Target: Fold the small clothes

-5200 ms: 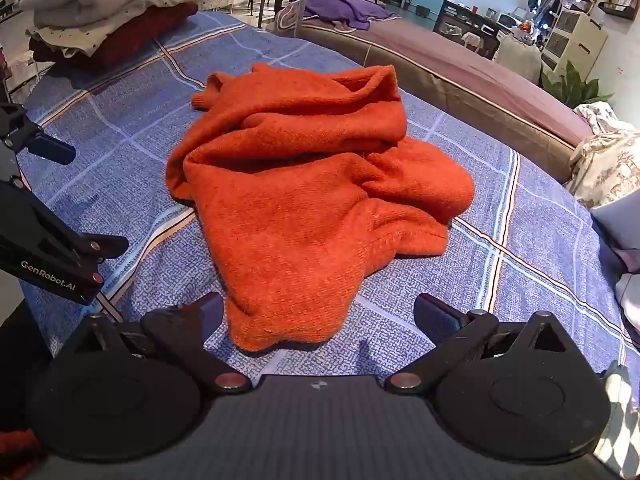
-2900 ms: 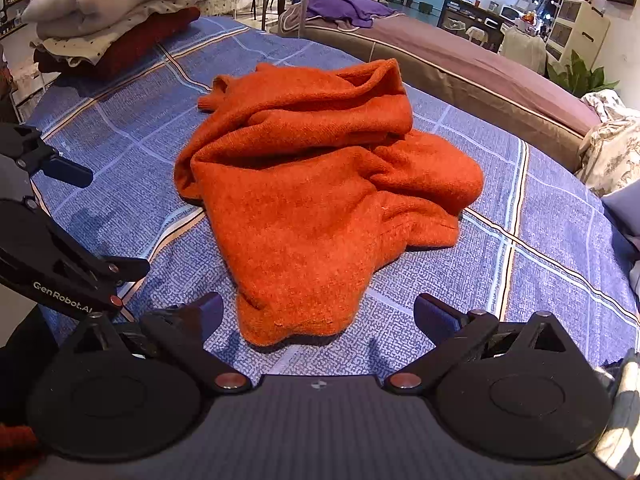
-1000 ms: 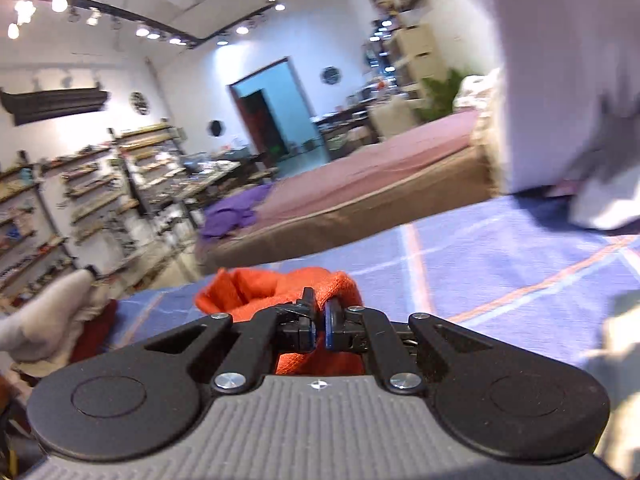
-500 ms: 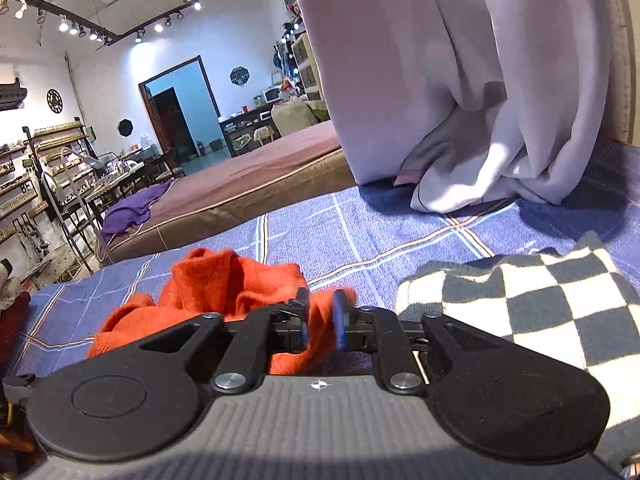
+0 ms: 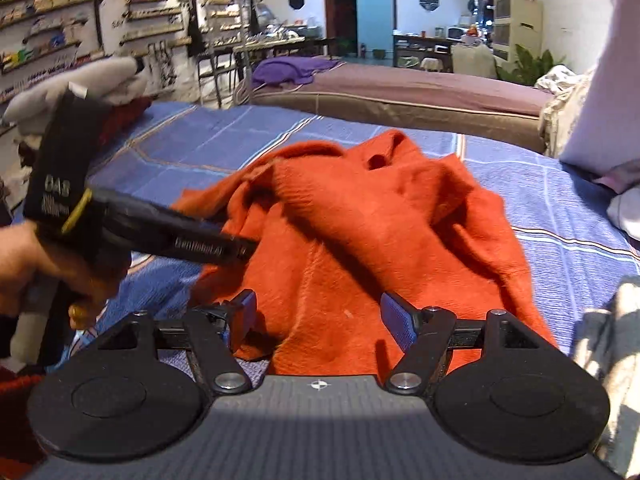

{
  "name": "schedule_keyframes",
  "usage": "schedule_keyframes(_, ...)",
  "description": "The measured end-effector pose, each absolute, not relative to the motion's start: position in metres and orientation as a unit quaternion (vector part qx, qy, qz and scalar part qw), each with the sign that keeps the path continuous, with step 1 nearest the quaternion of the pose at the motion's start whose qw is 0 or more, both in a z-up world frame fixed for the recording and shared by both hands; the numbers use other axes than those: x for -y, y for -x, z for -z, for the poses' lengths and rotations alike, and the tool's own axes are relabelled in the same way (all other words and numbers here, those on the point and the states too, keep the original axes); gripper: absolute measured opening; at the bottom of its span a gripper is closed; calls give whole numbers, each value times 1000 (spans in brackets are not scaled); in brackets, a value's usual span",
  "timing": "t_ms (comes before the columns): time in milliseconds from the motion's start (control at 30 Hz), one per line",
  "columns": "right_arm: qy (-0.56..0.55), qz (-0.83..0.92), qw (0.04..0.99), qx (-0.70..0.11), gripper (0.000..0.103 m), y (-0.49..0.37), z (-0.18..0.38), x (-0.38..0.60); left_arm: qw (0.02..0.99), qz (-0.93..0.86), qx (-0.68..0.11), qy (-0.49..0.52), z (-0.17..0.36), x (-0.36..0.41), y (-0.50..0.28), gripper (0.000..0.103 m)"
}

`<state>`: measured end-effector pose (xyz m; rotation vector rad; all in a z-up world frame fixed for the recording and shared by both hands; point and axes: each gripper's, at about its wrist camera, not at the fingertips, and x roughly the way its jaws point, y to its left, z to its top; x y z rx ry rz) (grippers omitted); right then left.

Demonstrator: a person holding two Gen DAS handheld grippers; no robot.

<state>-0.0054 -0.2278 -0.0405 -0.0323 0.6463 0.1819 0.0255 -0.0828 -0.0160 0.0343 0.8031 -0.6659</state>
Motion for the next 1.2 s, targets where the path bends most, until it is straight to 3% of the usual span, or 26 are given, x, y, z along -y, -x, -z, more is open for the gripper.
schedule_keyframes(100,49,-82,941,-324,103,-4,55,218,872,323,-366,-25,3,75,-23,24)
schedule_keyframes(133,45,-84,940,-329,67,-8,57,219,873,327,-360,-31,0,75,-23,23)
schedule_keyframes(167,26,-86,938,-334,22,-11,56,222,874,330,-354,-34,-6,75,-23,23)
schedule_keyframes(300,-132,-121,944,-278,19,-3,26,246,899,321,-294,-38,-50,65,-33,21)
schedule_keyframes(333,-159,-137,941,-265,18,1,18,247,907,319,-271,-40,-67,61,-35,14)
schedule_keyframes(400,-169,-163,940,-246,18,7,-1,244,919,320,-228,-37,-103,51,-38,14)
schedule_keyframes(467,-168,-225,933,-224,1,15,-18,236,917,333,-217,-29,-128,45,-41,14)
schedule_keyframes(567,-107,-289,920,-242,1,24,-29,207,914,327,-235,-46,-133,38,-36,11)
schedule_keyframes(667,-5,-255,927,-275,3,32,-20,183,908,310,-267,-85,-101,26,-22,12)
schedule_keyframes(733,27,-202,940,-274,49,38,-8,186,896,310,-311,-71,-72,14,-14,11)
schedule_keyframes(767,27,-175,943,-282,64,36,-2,191,887,312,-337,-53,-58,7,-11,12)
schedule_keyframes(800,25,-155,945,-287,102,34,2,195,878,308,-364,-38,-43,0,-9,12)
schedule_keyframes(900,10,-125,949,-288,103,20,7,207,886,258,-382,-43,-18,-13,-4,17)
schedule_keyframes(967,-3,-119,947,-298,103,9,7,206,893,240,-380,-19,-15,-25,-7,45)
schedule_keyframes(1000,-6,-123,946,-299,103,3,4,203,898,231,-373,-4,-15,-31,-9,71)
schedule_keyframes(1033,-7,-135,946,-296,103,2,4,200,905,218,-364,4,-14,-36,-11,82)
schedule_keyframes(1200,65,-219,923,-308,103,20,30,174,907,193,-373,-2,-8,-43,-30,82)
